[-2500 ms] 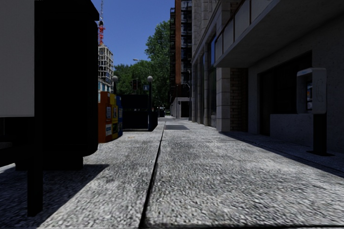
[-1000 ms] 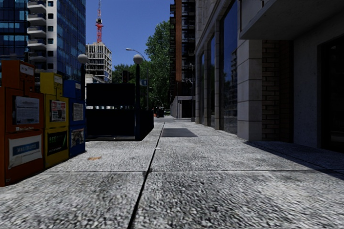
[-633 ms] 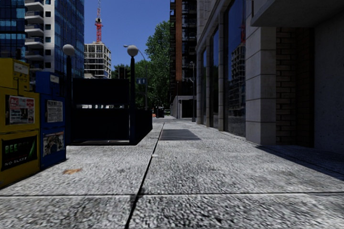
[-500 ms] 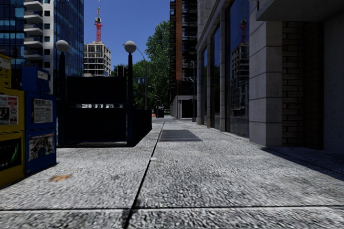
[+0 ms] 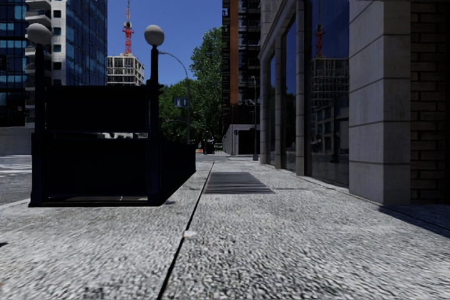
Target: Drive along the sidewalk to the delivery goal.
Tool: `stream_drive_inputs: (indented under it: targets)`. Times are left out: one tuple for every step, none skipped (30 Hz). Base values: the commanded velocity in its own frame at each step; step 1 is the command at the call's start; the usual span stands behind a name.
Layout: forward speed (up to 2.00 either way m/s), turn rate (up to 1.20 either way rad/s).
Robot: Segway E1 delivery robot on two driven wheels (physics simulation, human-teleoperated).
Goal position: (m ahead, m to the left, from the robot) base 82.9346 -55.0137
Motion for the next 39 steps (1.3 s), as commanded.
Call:
stream_drive_inputs:
  targets:
    - [2.00, 0.00]
    - [2.00, 0.00]
    - [2.00, 0.00]
    - [2.00, 0.00]
    - [2.00, 0.00]
    - [2.00, 0.00]
    - [2.00, 0.00]
    - [2.00, 0.00]
    - [2.00, 0.00]
    - [2.00, 0.00]
    - [2.00, 0.00]
    - [2.00, 0.00]
    - [2.00, 0.00]
    - [2.00, 0.00]
    - [2.00, 0.00]
    - [2.00, 0.00]
    - [2.00, 0.00]
    - [2.00, 0.00]
    - [2.00, 0.00]
    - [2.00, 0.00]
    - [2.00, 0.00]
    - [2.00, 0.00]
    - [2.00, 0.00]
    - [2.00, 0.00]
    - [2.00, 0.00]
    - [2.00, 0.00]
    - [2.00, 0.00]
    - [2.00, 0.00]
    - [2.00, 0.00]
    - [2.00, 0.00]
    - [2.00, 0.00]
    - [2.00, 0.00]
    - [2.00, 0.00]
    - [2.00, 0.00]
    - [2.00, 0.00]
    - [2.00, 0.00]
    - [2.00, 0.00]
    - [2.00, 0.00]
    - [2.00, 0.00]
